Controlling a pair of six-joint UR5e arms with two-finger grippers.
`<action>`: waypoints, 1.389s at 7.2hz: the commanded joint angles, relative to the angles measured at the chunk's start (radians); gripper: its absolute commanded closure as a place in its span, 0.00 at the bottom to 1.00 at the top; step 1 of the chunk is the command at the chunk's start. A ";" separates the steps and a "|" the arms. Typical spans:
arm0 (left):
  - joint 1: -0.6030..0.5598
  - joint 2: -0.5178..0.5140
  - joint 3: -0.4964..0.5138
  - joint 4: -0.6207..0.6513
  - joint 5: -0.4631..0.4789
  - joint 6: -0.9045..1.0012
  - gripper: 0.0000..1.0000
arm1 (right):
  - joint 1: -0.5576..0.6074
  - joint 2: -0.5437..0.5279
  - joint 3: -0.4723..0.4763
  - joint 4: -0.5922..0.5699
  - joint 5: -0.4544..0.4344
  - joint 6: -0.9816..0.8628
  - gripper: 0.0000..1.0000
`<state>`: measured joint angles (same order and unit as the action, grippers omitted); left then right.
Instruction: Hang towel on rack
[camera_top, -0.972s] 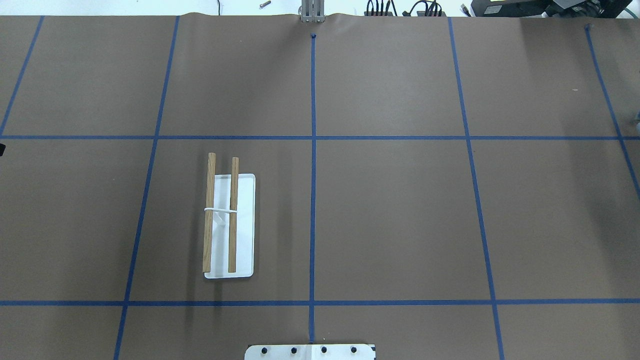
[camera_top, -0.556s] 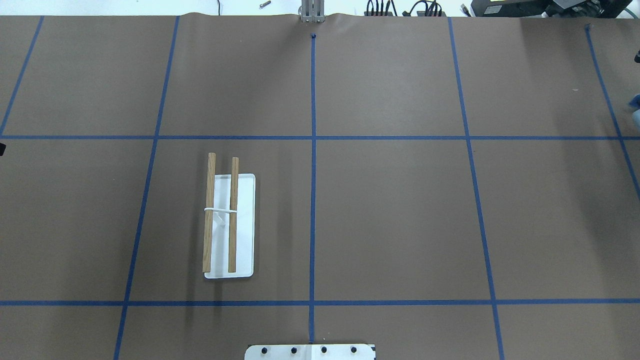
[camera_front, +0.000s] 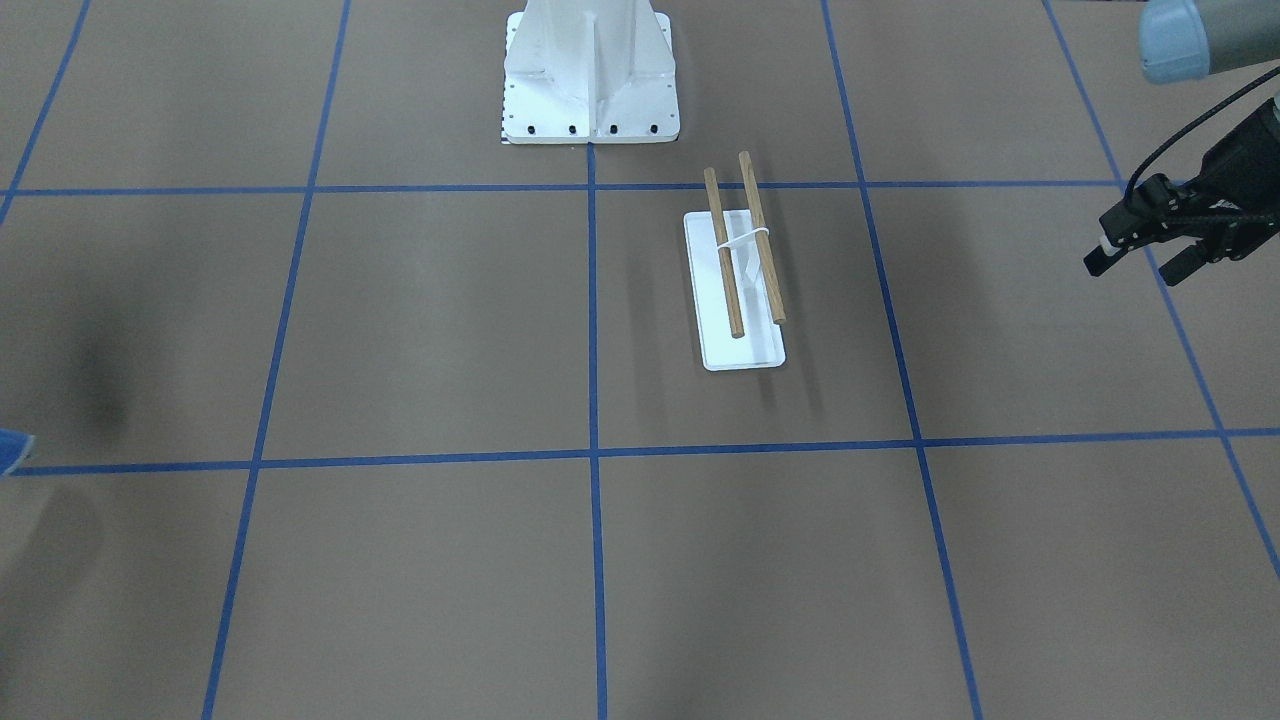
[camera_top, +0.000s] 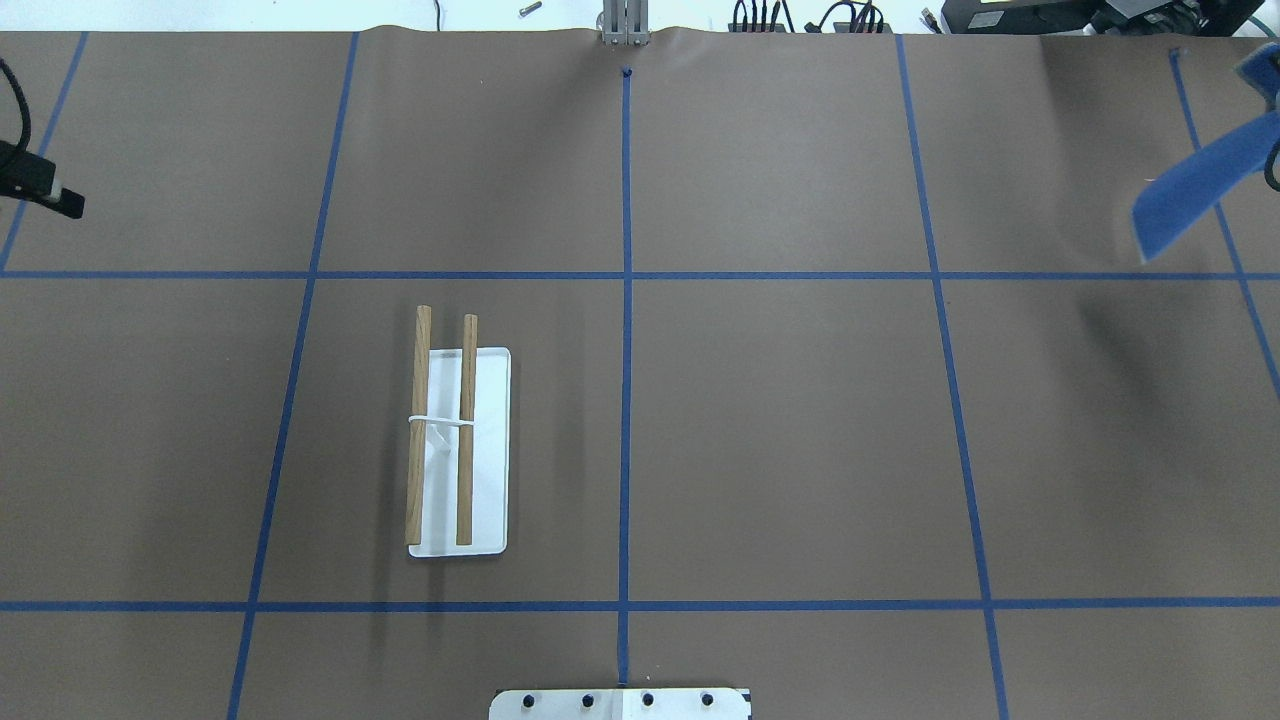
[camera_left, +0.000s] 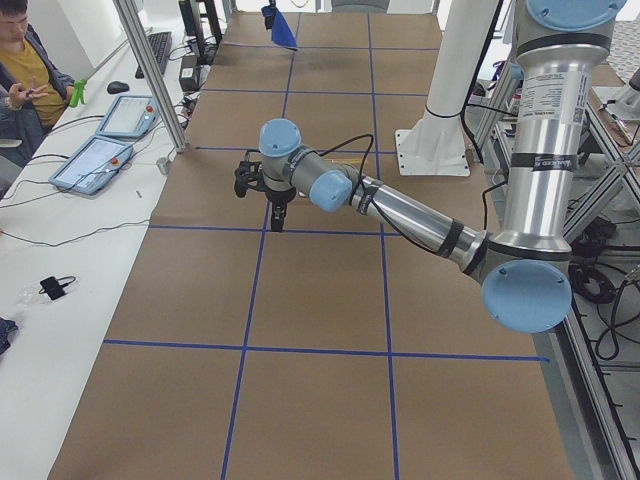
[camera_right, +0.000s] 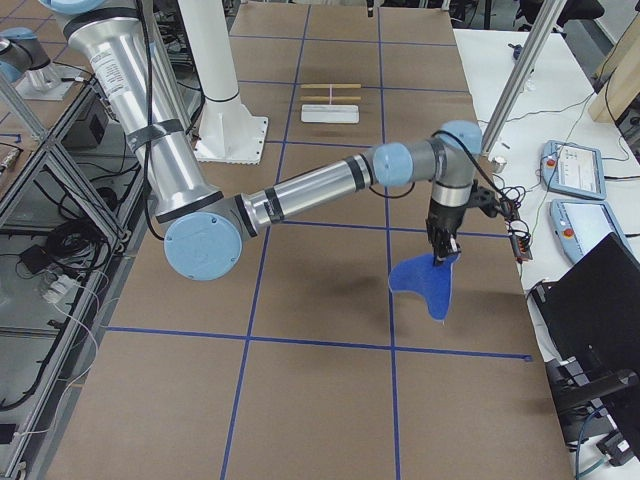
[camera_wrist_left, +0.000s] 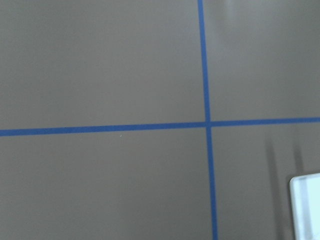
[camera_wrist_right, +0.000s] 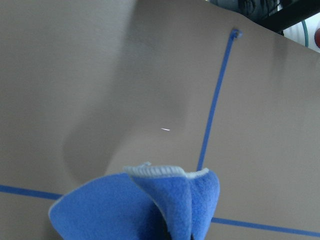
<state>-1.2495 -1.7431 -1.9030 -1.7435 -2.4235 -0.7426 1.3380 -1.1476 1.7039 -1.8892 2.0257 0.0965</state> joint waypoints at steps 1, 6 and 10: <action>0.059 -0.169 0.062 -0.001 0.001 -0.264 0.02 | -0.107 0.022 0.286 -0.137 0.074 0.237 1.00; 0.252 -0.371 0.122 -0.115 0.006 -1.049 0.02 | -0.301 0.340 0.324 -0.131 0.120 0.919 1.00; 0.336 -0.455 0.222 -0.442 0.047 -1.712 0.02 | -0.376 0.540 0.112 0.025 0.088 1.179 1.00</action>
<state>-0.9404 -2.1708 -1.6911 -2.1265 -2.3998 -2.3081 0.9862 -0.6376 1.8580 -1.9316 2.1308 1.2057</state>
